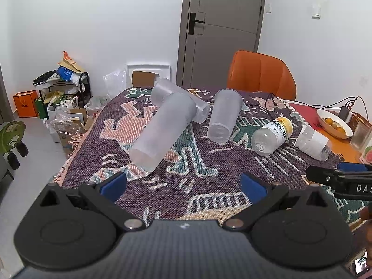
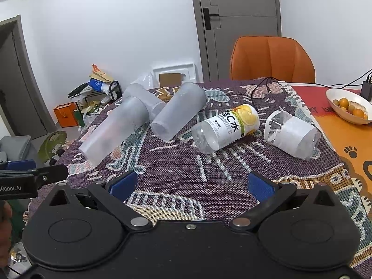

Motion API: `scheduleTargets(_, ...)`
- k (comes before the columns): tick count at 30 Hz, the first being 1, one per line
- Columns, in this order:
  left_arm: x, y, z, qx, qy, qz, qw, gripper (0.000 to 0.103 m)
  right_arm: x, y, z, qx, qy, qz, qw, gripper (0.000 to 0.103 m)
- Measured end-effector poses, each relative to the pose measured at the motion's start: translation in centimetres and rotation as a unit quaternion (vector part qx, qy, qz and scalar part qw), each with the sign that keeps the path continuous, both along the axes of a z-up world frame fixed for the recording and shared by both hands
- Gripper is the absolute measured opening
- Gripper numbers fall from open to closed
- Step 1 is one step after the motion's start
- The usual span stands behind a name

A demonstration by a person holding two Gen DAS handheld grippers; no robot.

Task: Flip cup upright
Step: 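Move the right tool toward the frosted cups lying on the blanket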

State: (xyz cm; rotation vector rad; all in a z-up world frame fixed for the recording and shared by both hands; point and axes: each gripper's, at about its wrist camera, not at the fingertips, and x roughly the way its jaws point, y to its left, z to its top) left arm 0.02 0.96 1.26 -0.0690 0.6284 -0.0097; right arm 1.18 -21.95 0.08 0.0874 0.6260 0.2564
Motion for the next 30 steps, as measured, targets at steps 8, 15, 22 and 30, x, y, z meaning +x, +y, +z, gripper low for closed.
scheduleTargets(8,-0.1,0.5,0.1,-0.006,0.001,0.001,1.0,0.103,0.0,0.6,0.3,-0.005,-0.001,0.007,1.0,0.103)
scheduleTargets(15,0.1,1.4,0.3,-0.009,-0.002,0.01,0.9999,0.103,0.2,1.1,0.6,-0.005,-0.003,0.011,1.0,0.103)
scheduleTargets(22,0.0,1.8,0.4,-0.01,-0.001,0.008,0.9999,0.103,0.3,1.7,0.8,-0.008,-0.004,0.014,1.0,0.103)
scheduleTargets(30,-0.1,2.1,0.5,-0.007,-0.007,0.01,0.9999,0.103,0.2,2.1,1.0,-0.006,-0.002,0.022,1.0,0.103)
